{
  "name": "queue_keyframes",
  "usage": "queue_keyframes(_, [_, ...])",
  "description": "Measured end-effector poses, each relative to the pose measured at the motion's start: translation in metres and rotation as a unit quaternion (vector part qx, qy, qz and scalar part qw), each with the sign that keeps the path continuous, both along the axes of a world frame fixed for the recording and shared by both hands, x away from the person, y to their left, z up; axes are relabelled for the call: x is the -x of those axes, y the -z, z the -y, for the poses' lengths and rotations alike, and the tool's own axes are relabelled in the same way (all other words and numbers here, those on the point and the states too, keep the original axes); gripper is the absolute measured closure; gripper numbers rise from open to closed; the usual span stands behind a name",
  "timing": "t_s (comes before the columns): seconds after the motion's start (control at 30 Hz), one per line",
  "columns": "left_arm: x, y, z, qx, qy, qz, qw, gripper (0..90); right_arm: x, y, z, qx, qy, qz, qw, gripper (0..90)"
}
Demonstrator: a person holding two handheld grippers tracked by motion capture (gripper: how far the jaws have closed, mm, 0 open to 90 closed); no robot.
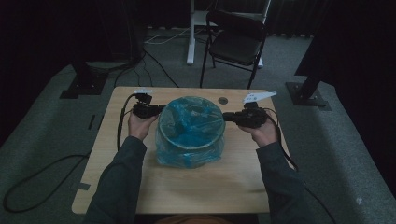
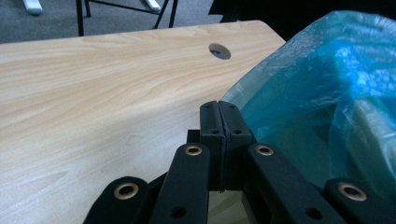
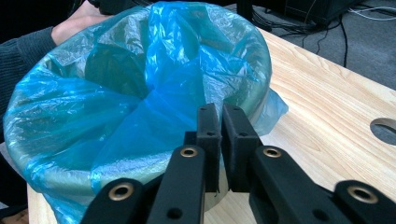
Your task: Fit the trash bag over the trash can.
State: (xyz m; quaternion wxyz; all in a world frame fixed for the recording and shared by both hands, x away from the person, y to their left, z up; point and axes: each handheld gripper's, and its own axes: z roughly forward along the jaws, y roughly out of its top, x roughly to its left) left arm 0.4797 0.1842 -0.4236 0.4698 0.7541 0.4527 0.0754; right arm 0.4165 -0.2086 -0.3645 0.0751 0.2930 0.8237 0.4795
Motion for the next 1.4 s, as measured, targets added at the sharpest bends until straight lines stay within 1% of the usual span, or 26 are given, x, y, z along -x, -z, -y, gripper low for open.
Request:
queue_keyframes(0.17, [0.001, 0.004, 0.001, -0.006, 0.002, -0.004, 1.0, 89.4, 0.0, 0.001, 0.001, 0.002, 0.002, -0.002, 1.0, 87.6])
queue_keyframes(0.3, [0.001, 0.006, 0.001, -0.007, 0.0, -0.006, 1.0, 88.2, 0.0, 0.003, 0.002, 0.004, 0.003, -0.004, 1.0, 87.5])
queue_keyframes(0.4, [0.002, 0.006, -0.002, -0.009, -0.003, -0.005, 0.9999, 86.8, 0.0, 0.004, 0.003, 0.005, 0.004, -0.004, 1.0, 86.1])
queue_keyframes(0.57, [0.004, 0.002, -0.006, -0.008, -0.008, 0.0, 0.9999, 80.5, 0.0, 0.005, 0.004, 0.006, 0.007, -0.004, 0.9999, 82.6])
queue_keyframes(0.6, [0.005, 0.0, -0.009, -0.006, -0.011, 0.004, 0.9999, 80.5, 0.001, 0.005, 0.004, 0.005, 0.009, -0.004, 0.9999, 82.1])
queue_keyframes(0.63, [0.006, -0.001, -0.01, -0.006, -0.012, 0.007, 0.9999, 78.7, 0.001, 0.006, 0.005, 0.004, 0.01, -0.003, 0.9999, 80.4])
queue_keyframes(0.77, [0.009, -0.006, -0.014, -0.01, -0.014, 0.015, 0.9997, 74.7, 0.001, 0.008, 0.006, 0.003, 0.013, -0.003, 0.9999, 76.5])
queue_keyframes(0.93, [0.014, -0.012, -0.017, -0.005, -0.017, 0.028, 0.9994, 69.8, 0.001, 0.011, 0.008, 0.002, 0.014, -0.006, 0.9999, 73.4])
queue_keyframes(0.97, [0.014, -0.012, -0.017, -0.005, -0.017, 0.028, 0.9994, 68.9, 0.001, 0.012, 0.009, 0.002, 0.013, -0.006, 0.9999, 72.8])
queue_keyframes(1.03, [0.018, -0.017, -0.017, -0.008, -0.013, 0.036, 0.9992, 67.5, 0.001, 0.013, 0.01, 0.002, 0.014, -0.006, 0.9999, 71.7])
queue_keyframes(1.13, [0.022, -0.023, -0.018, -0.006, -0.009, 0.045, 0.9989, 65.7, 0.002, 0.016, 0.011, 0.002, 0.016, -0.008, 0.9998, 71.0])
queue_keyframes(1.23, [0.025, -0.03, -0.018, 0.0, -0.007, 0.05, 0.9987, 63.2, 0.002, 0.018, 0.011, 0.003, 0.018, -0.009, 0.9998, 70.0])
queue_keyframes(1.4, [0.034, -0.046, -0.016, 0.007, 0.002, 0.075, 0.9972, 61.8, 0.004, 0.021, 0.013, 0.003, 0.019, -0.009, 0.9998, 68.9])
